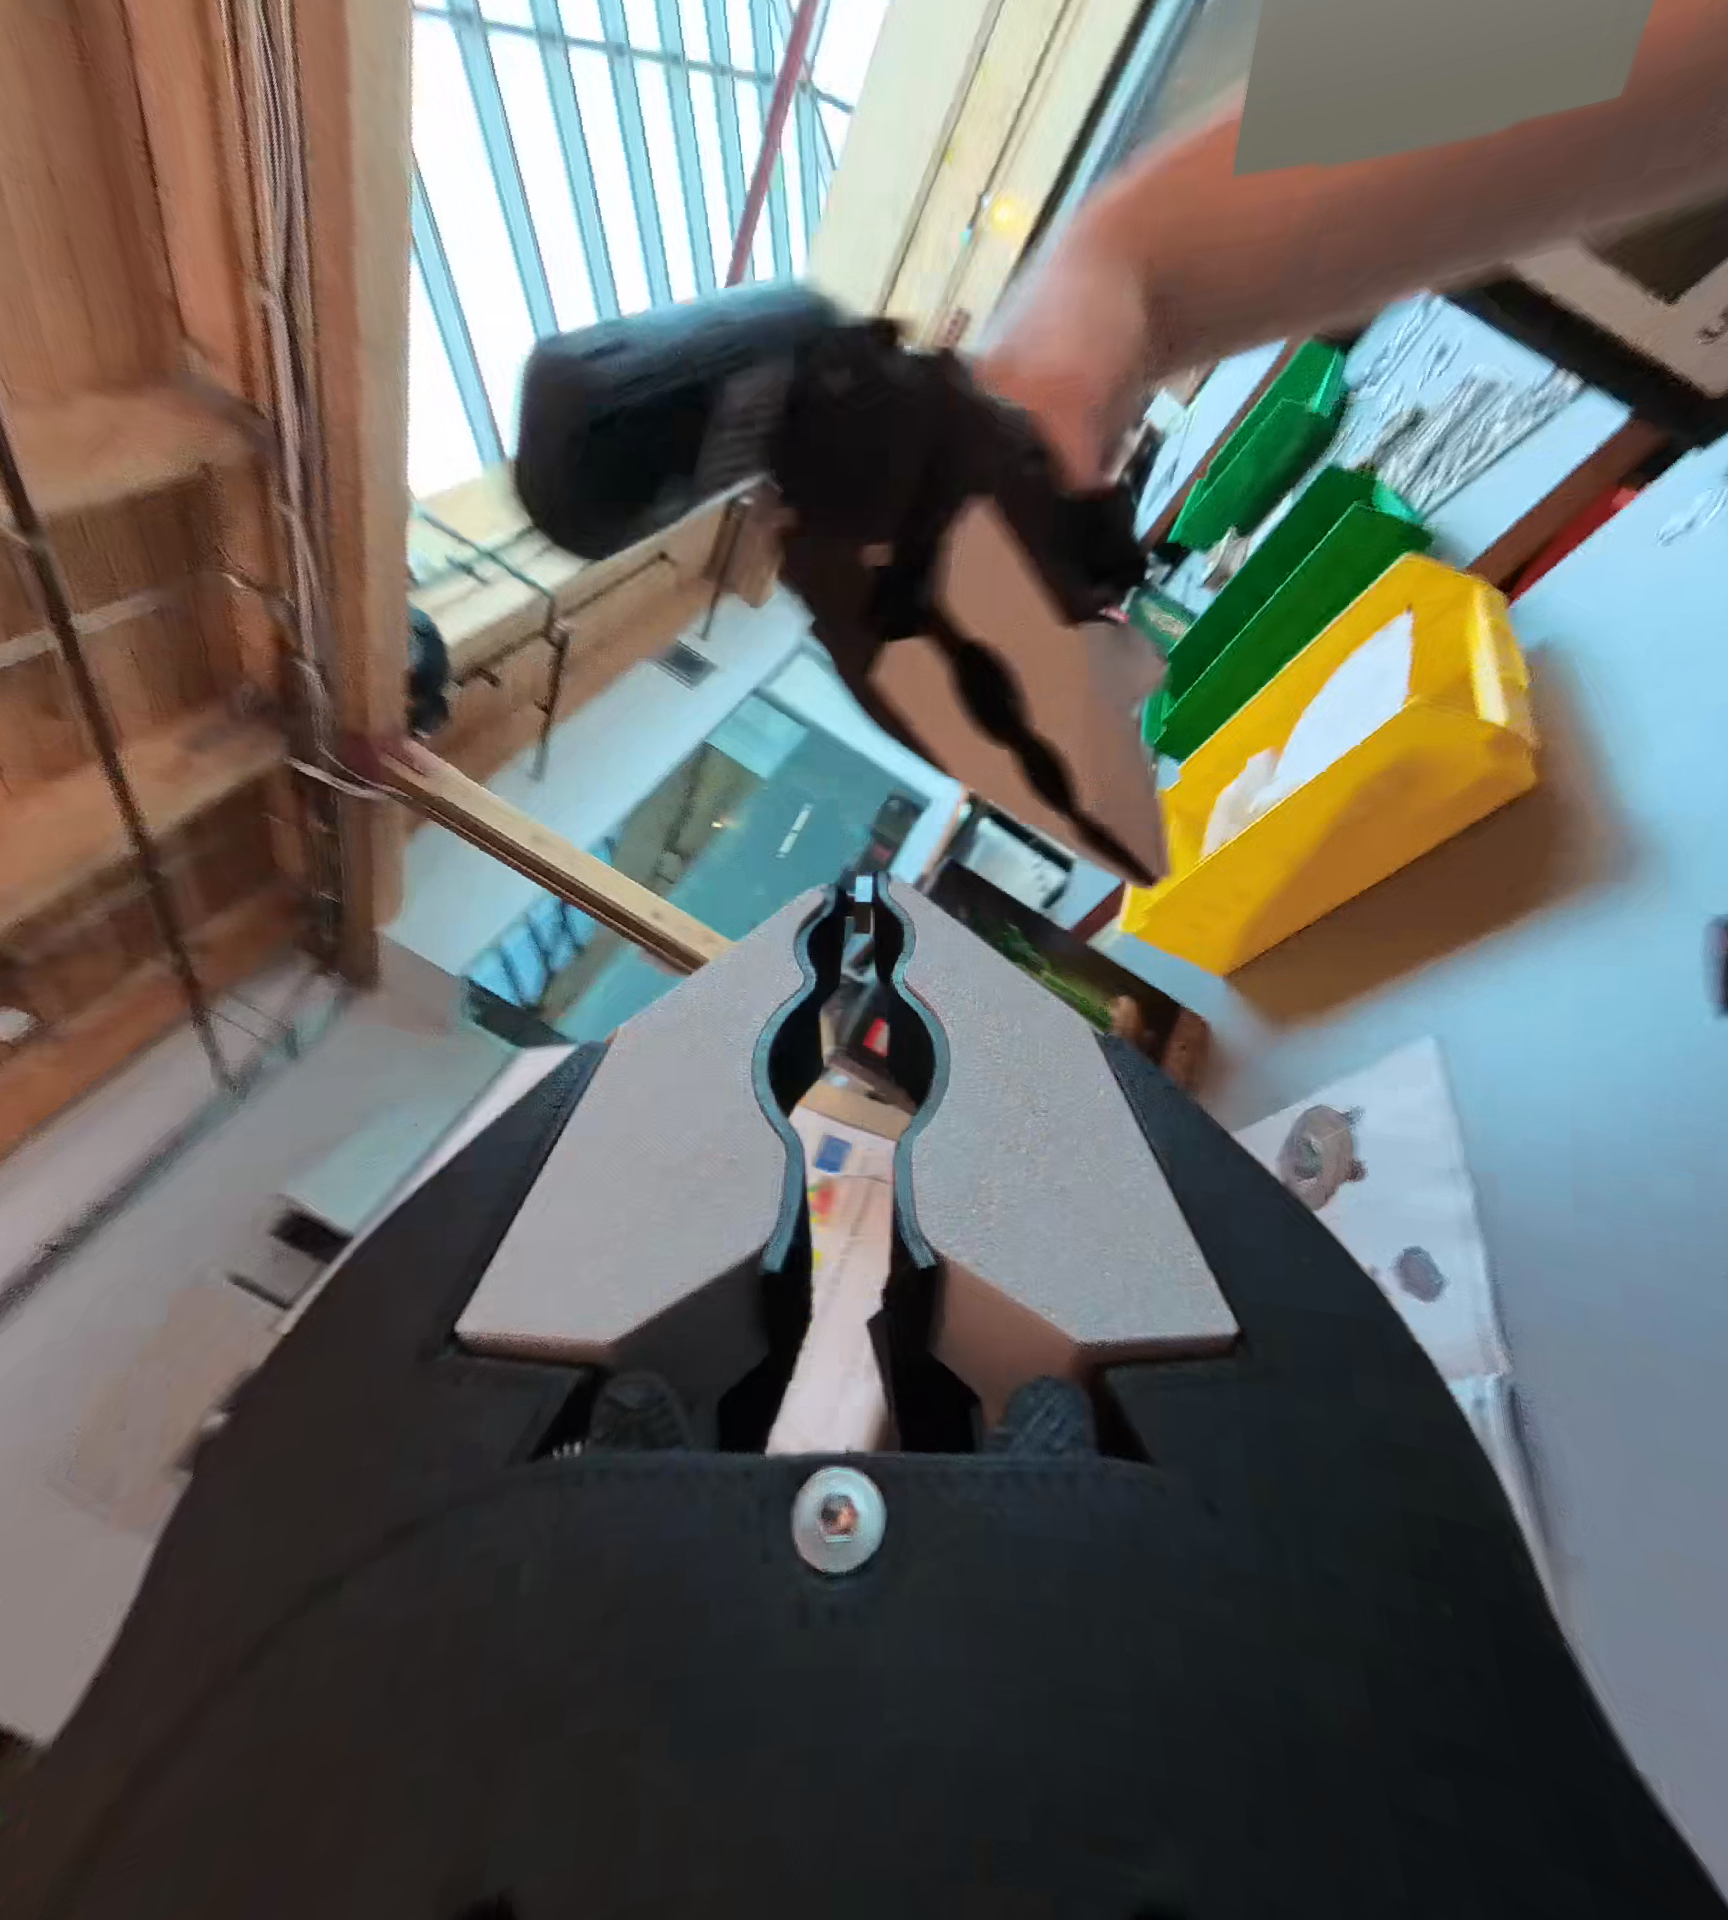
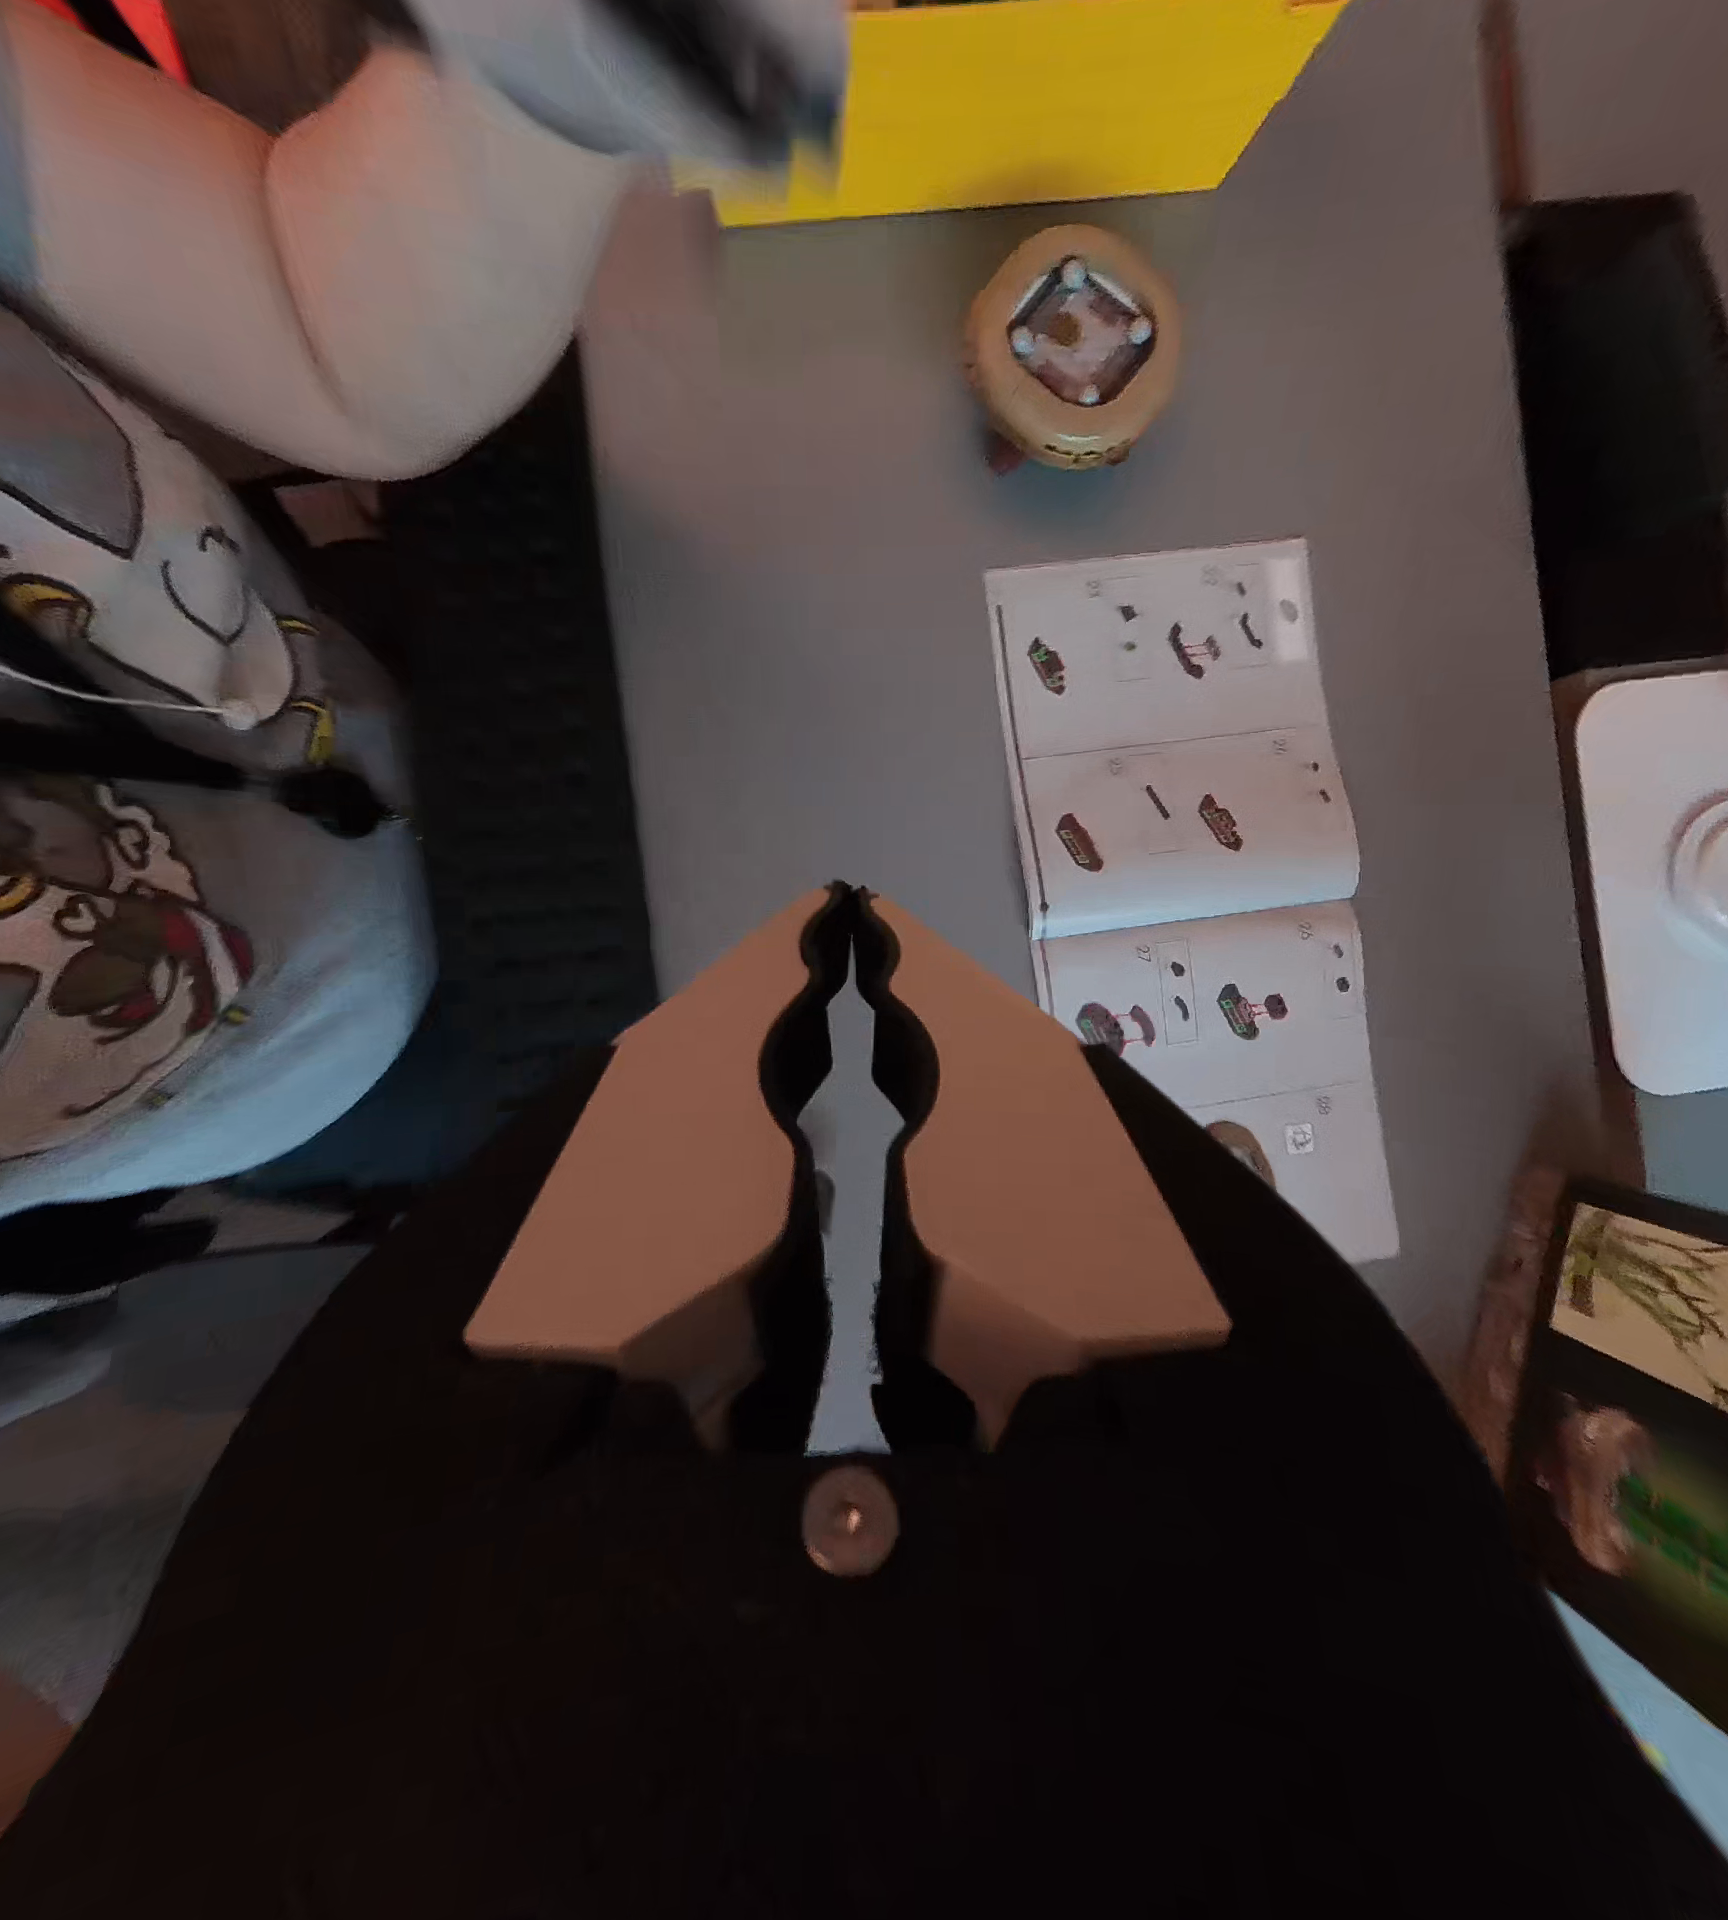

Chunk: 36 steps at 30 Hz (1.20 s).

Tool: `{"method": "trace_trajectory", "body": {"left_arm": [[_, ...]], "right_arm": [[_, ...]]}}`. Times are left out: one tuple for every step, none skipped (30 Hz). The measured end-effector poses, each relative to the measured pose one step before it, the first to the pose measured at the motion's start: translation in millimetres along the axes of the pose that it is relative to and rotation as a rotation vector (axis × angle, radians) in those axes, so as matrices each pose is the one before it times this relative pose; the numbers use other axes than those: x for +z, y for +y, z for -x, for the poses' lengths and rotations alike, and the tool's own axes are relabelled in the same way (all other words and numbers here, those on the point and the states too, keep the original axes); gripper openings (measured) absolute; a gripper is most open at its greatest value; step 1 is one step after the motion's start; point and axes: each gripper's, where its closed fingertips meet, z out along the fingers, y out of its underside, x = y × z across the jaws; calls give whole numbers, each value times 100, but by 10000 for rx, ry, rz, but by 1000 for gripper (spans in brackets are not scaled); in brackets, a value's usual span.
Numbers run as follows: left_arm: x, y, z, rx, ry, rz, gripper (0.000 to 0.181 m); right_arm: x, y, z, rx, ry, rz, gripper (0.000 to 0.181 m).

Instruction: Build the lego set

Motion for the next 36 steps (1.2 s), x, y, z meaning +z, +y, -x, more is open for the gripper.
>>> {"method": "trace_trajectory", "body": {"left_arm": [[48, 718, 506, -607, -24, -265, 2], [64, 621, 296, -498, 43, -265, 1], [96, 606, 161, -319, 48, -74, 1], [44, 541, 210, -64, -65, 96, 2], [-47, 441, 200, 125, -112, 184, 1], [-113, 353, 186, 144, -93, 224, 1], [-128, 334, 226, 20, -74, 199, 1], [-128, 274, 329, -165, -95, 100, 1], [-111, 126, 371, -335, -89, -56, 2], [-119, -67, 346, -462, -39, -201, 1], [-116, -167, 349, -500, -28, -208, 1], [-97, -183, 357, -414, -52, -118, 2], [-124, -228, 246, -258, -51, -65, 2], [-152, -236, 113, -122, -25, -63, 2], [-134, -184, 23, -59, 8, -50, 2], [-95, -79, 54, -61, -3, -4, 2], [-53, -26, 153, -95, -52, 17, 2], [-47, -30, 163, -135, -49, 3, 2], [-20, -20, 127, -150, -27, 18, 2], [-32, -6, 121, -105, -49, 58, 2], [-54, -38, 116, -17, -76, 72, 2], [-76, -120, 20, 41, -49, 60, 2], [-89, -176, -60, 53, -7, 42, 2], [-103, -203, -62, 54, 1, 18, 2], [-90, -176, 1, 47, -16, -9, 2], [-60, -149, 16, 21, -3, -36, 2], [-34, -106, -4, -26, 34, -50, 2], [-15, -58, 35, -65, 22, -47, 2], [-10, -9, 82, -68, -8, -36, 2], [4, 26, 36, -51, 11, -14, 2], [24, 80, 2, -29, 28, 17, 2], [35, 133, 31, -10, 1, 48, 2], [47, 167, 8, 1, 10, 66, 2], [76, 214, -94, -4, 68, 73, 2], [104, 222, -165, -16, 114, 64, 2], [134, 237, -141, -25, 100, 56, 2]], "right_arm": [[623, 1543, -678, 378, 12, -341, 0], [412, 1586, -905, 620, 24, -189, 0], [148, 1441, -1017, 536, 127, -216, 0], [-189, 1397, -1106, 418, 335, -221, 0], [-478, 1438, -1249, 318, 603, -136, 0], [-657, 1357, -1287, 213, 771, -125, 0], [-758, 941, -855, 116, 623, -332, 0], [-855, 507, -381, 97, 395, -547, 0], [-866, 406, -444, 120, 473, -497, 0], [-869, 590, -1025, 159, 870, -300, 0], [-824, 1088, -1250, 153, 1014, 11, 0], [-580, 1438, -820, 217, 728, 163, 0], [-235, 1602, -270, 407, 297, 184, 5], [149, 1883, -230, 625, 127, 296, 11], [471, 2146, -953, 758, 444, 436, 13], [830, 2166, -1477, 749, 666, 419, 17], [1161, 2070, -1277, 637, 514, 443, 19], [1358, 1861, -1286, 621, 546, 423, 21], [1427, 1599, -1089, 749, 480, 386, 23], [1394, 1092, -463, 782, 83, 267, 25], [1208, 642, -552, 804, 127, 87, 27], [977, 406, -393, 644, 83, 44, 34], [821, 178, -35, 448, -74, -26, 38], [709, 15, -94, 373, 4, -40, 41], [616, -131, -237, 177, 134, -74, 42], [577, -130, -457, 23, 289, -36, 42], [556, 121, -428, -16, 284, 180, 42], [463, 82, -110, 0, 103, 179, 42], [395, -53, -107, 39, 108, 67, 42], [316, -38, -165, 6, 140, 76, 42], [274, 17, -256, -58, 194, 99, 40], [265, 76, -292, -114, 208, 119, 38], [216, 134, -29, -87, 42, 150, 34], [131, 116, 358, -140, -187, 119, 20], [36, -77, 45, -204, 10, 8, 19], [-52, -26, -62, -247, 94, 35, 19]]}}
